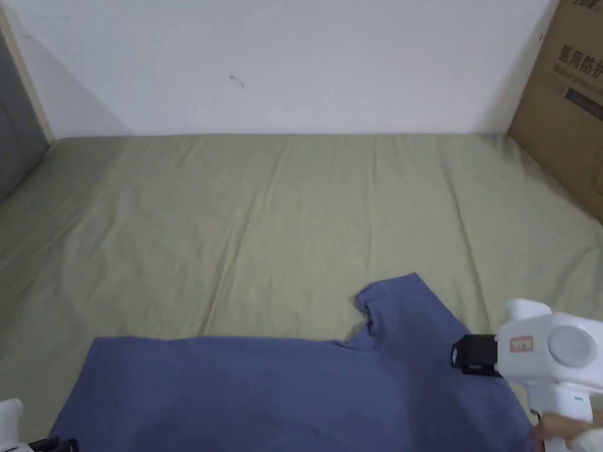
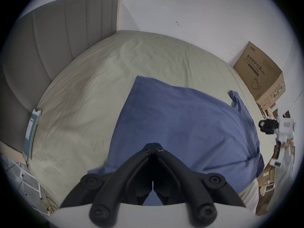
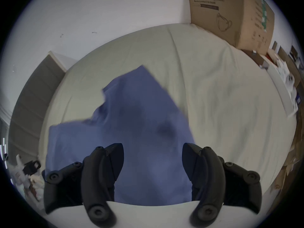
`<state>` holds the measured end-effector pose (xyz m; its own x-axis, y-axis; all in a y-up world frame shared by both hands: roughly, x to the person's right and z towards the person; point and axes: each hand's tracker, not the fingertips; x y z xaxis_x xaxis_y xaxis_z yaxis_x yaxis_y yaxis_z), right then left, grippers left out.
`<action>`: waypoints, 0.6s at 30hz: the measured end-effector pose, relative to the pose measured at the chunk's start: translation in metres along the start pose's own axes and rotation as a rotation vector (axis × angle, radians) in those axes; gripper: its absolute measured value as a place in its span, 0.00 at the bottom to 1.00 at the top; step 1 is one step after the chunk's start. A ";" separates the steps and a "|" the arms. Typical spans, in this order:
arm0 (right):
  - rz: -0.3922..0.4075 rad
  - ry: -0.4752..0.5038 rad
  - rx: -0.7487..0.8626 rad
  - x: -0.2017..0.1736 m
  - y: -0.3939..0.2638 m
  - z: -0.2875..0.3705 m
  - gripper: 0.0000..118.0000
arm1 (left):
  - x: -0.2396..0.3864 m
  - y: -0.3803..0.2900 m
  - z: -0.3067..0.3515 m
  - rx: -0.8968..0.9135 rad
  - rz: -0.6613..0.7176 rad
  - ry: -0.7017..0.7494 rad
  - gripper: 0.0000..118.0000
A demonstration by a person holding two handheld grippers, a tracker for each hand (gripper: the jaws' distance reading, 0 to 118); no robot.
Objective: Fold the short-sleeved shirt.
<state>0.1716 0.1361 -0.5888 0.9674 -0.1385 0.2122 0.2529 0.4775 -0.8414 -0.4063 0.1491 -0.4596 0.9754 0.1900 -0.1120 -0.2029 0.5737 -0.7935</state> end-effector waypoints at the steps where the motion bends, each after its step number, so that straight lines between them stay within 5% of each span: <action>1: 0.014 0.016 -0.005 0.000 0.015 -0.015 0.66 | 0.001 0.005 -0.005 -0.001 0.001 0.001 0.00; 5: 0.117 -0.059 -0.108 -0.008 0.039 -0.067 0.65 | -0.001 0.019 -0.027 -0.020 0.001 0.000 0.00; 6: 0.140 -0.096 -0.169 -0.010 0.036 -0.079 0.65 | -0.002 0.024 -0.033 -0.027 0.000 0.002 0.08; 7: 0.126 -0.066 -0.188 -0.008 0.033 -0.083 0.65 | -0.003 0.027 -0.038 -0.035 -0.004 0.002 0.27; 8: 0.105 -0.067 -0.145 -0.010 0.035 -0.072 0.63 | -0.004 0.032 -0.044 -0.048 -0.025 0.005 0.62; 9: 0.108 -0.068 -0.143 -0.012 0.035 -0.066 0.59 | -0.005 0.038 -0.050 -0.049 -0.036 0.007 0.81; 10: 0.138 -0.063 -0.130 -0.016 0.032 -0.062 0.52 | -0.006 0.044 -0.055 -0.037 -0.035 0.006 0.90; 12: 0.210 -0.094 -0.098 -0.024 0.027 -0.053 0.48 | -0.008 0.066 -0.071 -0.013 -0.032 0.008 0.90; 16: 0.200 -0.073 -0.102 -0.033 0.022 -0.052 0.05 | -0.012 0.109 -0.120 -0.034 -0.024 0.046 0.90; 18: 0.199 -0.083 -0.106 -0.031 0.022 -0.060 0.03 | -0.014 0.125 -0.149 -0.039 0.015 0.065 0.90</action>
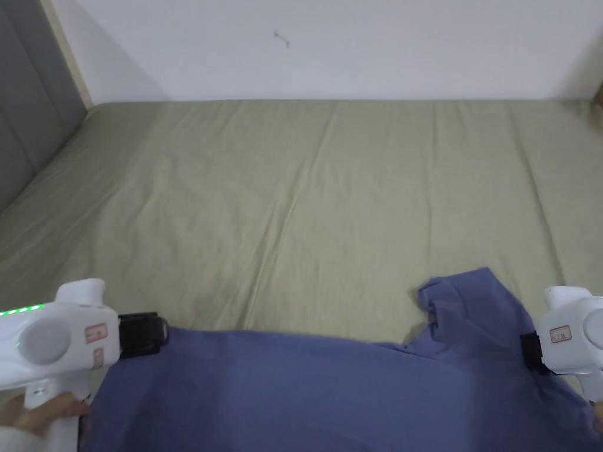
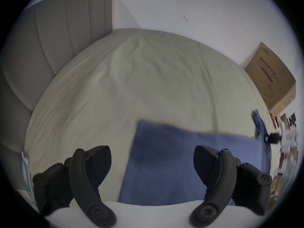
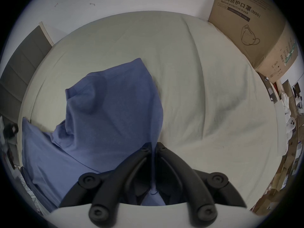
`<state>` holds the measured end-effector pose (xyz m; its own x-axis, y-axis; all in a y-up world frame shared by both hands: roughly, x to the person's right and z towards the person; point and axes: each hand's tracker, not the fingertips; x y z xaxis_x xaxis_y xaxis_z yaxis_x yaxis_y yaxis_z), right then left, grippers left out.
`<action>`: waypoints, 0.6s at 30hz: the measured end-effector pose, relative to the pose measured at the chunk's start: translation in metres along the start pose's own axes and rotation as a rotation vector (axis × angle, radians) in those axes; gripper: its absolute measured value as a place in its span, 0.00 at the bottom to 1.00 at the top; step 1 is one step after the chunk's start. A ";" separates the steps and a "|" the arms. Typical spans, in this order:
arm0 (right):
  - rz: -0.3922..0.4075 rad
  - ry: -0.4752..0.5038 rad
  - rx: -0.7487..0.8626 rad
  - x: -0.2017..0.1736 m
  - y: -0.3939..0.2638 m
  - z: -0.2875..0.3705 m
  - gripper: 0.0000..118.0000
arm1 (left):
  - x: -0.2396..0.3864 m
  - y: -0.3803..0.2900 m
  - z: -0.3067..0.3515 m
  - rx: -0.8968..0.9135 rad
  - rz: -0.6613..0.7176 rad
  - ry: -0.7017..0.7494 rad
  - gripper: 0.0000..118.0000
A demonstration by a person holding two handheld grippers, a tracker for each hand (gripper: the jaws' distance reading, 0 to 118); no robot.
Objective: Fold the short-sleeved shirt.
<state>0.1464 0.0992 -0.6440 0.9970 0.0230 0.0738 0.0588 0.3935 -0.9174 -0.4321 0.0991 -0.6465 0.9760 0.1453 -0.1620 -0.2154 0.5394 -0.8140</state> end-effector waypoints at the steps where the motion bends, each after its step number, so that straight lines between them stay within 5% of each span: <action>1: -0.028 0.008 -0.006 0.003 0.001 -0.001 0.03 | 0.001 0.006 -0.011 -0.018 0.011 -0.005 0.90; 5: -0.098 0.054 -0.017 0.012 0.004 0.000 0.03 | 0.019 0.007 -0.049 -0.128 -0.128 0.080 0.84; 8: -0.121 0.064 -0.019 0.012 0.005 0.003 0.03 | 0.024 0.011 -0.035 -0.128 -0.074 0.101 0.78; 11: -0.166 0.106 -0.002 0.019 0.006 0.015 0.03 | 0.029 0.011 -0.016 -0.127 -0.147 0.121 0.54; 12: -0.203 0.132 0.006 0.024 0.006 0.022 0.03 | 0.030 0.011 -0.006 -0.104 -0.141 0.105 0.39; 13: -0.248 0.156 0.015 0.029 0.006 0.028 0.03 | 0.030 0.013 0.003 -0.096 -0.130 0.032 0.10; 14: -0.279 0.190 0.032 0.034 0.006 0.036 0.03 | 0.032 0.014 0.014 -0.081 -0.099 0.001 0.01; 18: -0.301 0.272 0.091 0.045 -0.002 0.078 0.03 | 0.033 0.013 0.064 -0.034 -0.142 0.015 0.01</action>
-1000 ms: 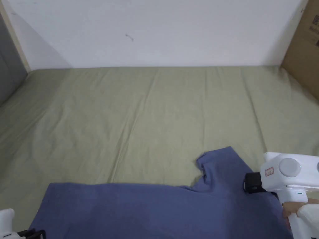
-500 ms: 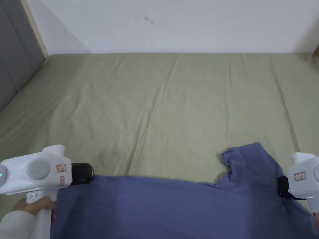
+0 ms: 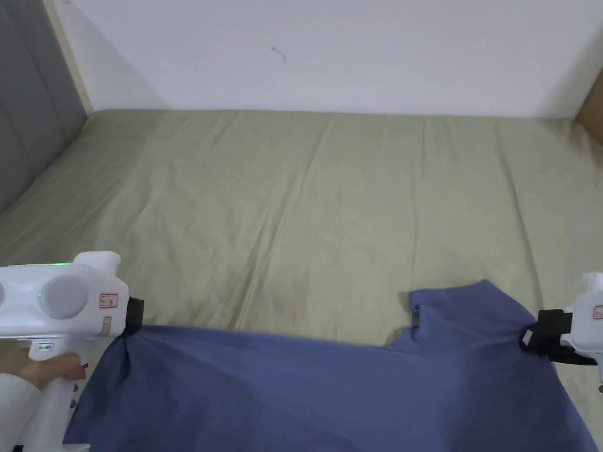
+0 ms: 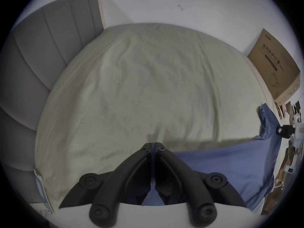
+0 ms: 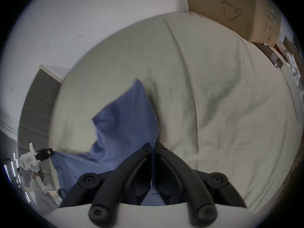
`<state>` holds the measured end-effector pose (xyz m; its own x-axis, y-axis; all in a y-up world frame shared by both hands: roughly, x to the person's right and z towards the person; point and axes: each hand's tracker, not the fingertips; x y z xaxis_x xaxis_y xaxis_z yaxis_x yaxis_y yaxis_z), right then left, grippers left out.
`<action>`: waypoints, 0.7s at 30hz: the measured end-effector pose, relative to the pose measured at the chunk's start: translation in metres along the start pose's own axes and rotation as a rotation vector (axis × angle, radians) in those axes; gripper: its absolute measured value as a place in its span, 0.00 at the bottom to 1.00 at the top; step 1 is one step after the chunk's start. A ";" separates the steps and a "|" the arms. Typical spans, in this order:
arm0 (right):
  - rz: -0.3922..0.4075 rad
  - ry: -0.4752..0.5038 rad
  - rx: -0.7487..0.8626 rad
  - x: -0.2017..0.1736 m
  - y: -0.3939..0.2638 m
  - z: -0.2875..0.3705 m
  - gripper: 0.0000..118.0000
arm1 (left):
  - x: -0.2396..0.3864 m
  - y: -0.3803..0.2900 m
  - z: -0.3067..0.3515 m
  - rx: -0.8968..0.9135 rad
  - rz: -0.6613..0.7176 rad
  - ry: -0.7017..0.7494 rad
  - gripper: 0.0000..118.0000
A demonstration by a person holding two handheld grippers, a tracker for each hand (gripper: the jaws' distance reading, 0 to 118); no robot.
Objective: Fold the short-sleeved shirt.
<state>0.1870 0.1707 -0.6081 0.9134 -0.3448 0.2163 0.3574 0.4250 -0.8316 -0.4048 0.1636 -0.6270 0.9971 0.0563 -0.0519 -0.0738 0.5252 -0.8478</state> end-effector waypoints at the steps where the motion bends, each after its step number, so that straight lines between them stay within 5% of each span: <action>1: 0.021 0.002 0.008 -0.002 -0.002 0.012 0.03 | -0.001 -0.002 0.013 0.009 0.008 -0.007 0.01; 11: 0.076 0.015 0.054 0.025 -0.099 0.131 0.03 | -0.025 -0.115 0.153 0.113 -0.042 -0.048 0.01; 16: 0.078 -0.045 -0.077 0.051 -0.193 0.138 0.03 | -0.051 -0.203 0.158 0.003 -0.003 -0.055 0.01; 21: -0.003 -0.106 -0.201 0.074 -0.261 0.097 0.03 | -0.069 -0.255 0.121 -0.104 0.085 -0.081 0.02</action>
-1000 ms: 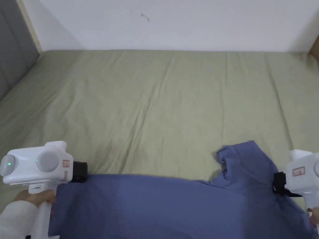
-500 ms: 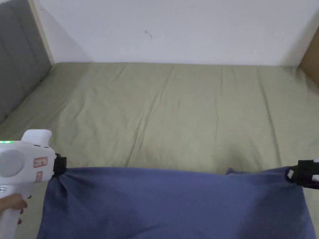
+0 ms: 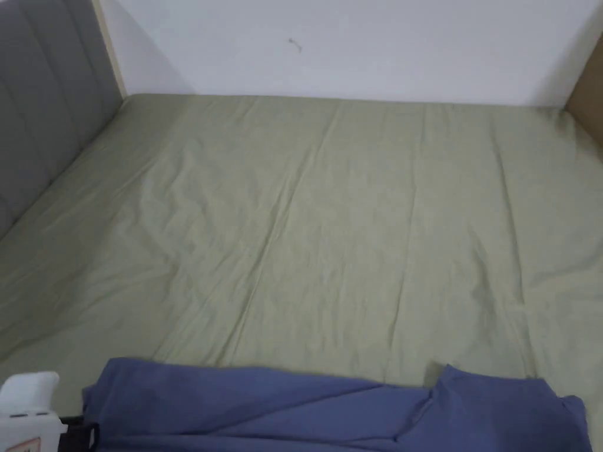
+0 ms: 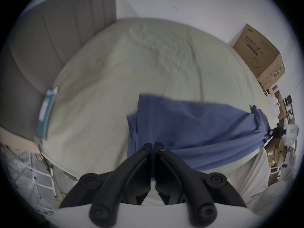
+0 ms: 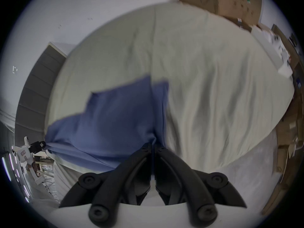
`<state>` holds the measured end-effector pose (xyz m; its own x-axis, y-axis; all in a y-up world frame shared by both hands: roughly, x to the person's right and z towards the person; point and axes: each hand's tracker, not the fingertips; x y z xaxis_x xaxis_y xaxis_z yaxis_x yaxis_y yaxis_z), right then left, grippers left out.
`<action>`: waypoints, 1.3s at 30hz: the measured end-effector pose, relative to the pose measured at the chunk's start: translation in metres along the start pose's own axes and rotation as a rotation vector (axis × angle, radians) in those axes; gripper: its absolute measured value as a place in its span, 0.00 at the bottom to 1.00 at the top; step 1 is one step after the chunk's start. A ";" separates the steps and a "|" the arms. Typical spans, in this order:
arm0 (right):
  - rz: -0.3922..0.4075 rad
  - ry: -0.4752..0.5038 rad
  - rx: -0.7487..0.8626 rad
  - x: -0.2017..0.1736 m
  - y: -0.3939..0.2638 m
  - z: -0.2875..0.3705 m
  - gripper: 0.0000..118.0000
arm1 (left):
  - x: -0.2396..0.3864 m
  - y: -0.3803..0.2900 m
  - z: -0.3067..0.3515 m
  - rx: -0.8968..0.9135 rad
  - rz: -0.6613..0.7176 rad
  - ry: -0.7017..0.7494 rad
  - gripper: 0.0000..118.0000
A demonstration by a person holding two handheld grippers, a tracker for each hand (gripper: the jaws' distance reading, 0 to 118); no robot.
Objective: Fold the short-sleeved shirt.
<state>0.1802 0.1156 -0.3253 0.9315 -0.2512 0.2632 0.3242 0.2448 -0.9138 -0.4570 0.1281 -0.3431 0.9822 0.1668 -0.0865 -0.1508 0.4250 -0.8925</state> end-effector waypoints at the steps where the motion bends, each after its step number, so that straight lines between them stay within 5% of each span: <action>1: -0.017 0.041 0.025 0.005 -0.001 -0.002 0.04 | 0.001 -0.002 0.000 -0.003 0.007 0.013 0.09; 3: -0.069 0.133 0.085 0.002 -0.003 0.013 0.30 | 0.002 -0.004 0.006 0.022 0.021 0.036 0.53; 5: -0.061 0.096 0.081 -0.011 0.002 0.031 0.70 | 0.000 -0.003 0.020 0.048 0.024 0.032 0.93; 10: 0.207 0.025 0.268 -0.068 0.003 0.078 0.71 | -0.020 -0.001 0.054 0.180 0.087 0.032 0.90; 11: 0.251 0.022 0.308 -0.083 0.001 0.083 0.70 | -0.021 -0.005 0.060 0.211 0.122 0.021 0.81; 13: 0.278 0.038 0.366 -0.111 -0.004 0.085 0.62 | -0.029 -0.012 0.063 0.236 0.173 -0.012 0.38; 15: 0.324 0.097 0.365 -0.142 -0.008 0.079 0.59 | -0.037 -0.022 0.058 0.214 0.217 -0.029 0.29; 16: 0.312 0.121 0.376 -0.154 -0.011 0.073 0.49 | -0.040 -0.028 0.057 0.210 0.227 -0.014 0.13; 17: 0.311 0.141 0.361 -0.166 -0.012 0.061 0.20 | -0.043 -0.033 0.053 0.194 0.231 -0.015 0.03; 18: 0.334 0.172 0.320 -0.177 -0.014 0.051 0.06 | -0.046 -0.038 0.051 0.188 0.238 -0.019 0.03; 20: 0.369 0.198 0.269 -0.201 -0.022 0.031 0.04 | -0.052 -0.048 0.047 0.201 0.313 -0.068 0.00; 24: 0.434 0.232 0.182 -0.227 -0.031 0.001 0.03 | -0.068 -0.053 0.039 0.231 0.440 -0.199 0.01; 25: 0.450 0.228 0.167 -0.231 -0.032 -0.003 0.03 | -0.070 -0.052 0.036 0.242 0.448 -0.229 0.10; 27: 0.458 0.234 0.156 -0.236 -0.033 -0.008 0.03 | -0.077 -0.046 0.019 0.191 0.478 -0.287 0.64; 29: 0.451 0.251 0.135 -0.238 -0.033 -0.011 0.03 | -0.081 -0.042 0.003 0.177 0.521 -0.352 0.86; 37: 0.417 0.215 0.121 -0.230 -0.025 -0.014 0.03 | -0.092 -0.031 -0.051 0.142 0.623 -0.501 0.89; 38: 0.412 0.213 0.121 -0.229 -0.024 -0.015 0.03 | -0.095 -0.030 -0.055 0.139 0.653 -0.530 0.82; 39: 0.405 0.212 0.117 -0.227 -0.022 -0.018 0.03 | -0.094 -0.029 -0.056 0.144 0.659 -0.532 0.62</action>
<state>-0.0415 0.1504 -0.3704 0.9364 -0.2964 -0.1877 -0.0309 0.4634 -0.8856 -0.5389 0.0503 -0.3334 0.5113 0.7990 -0.3166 -0.7202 0.1974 -0.6650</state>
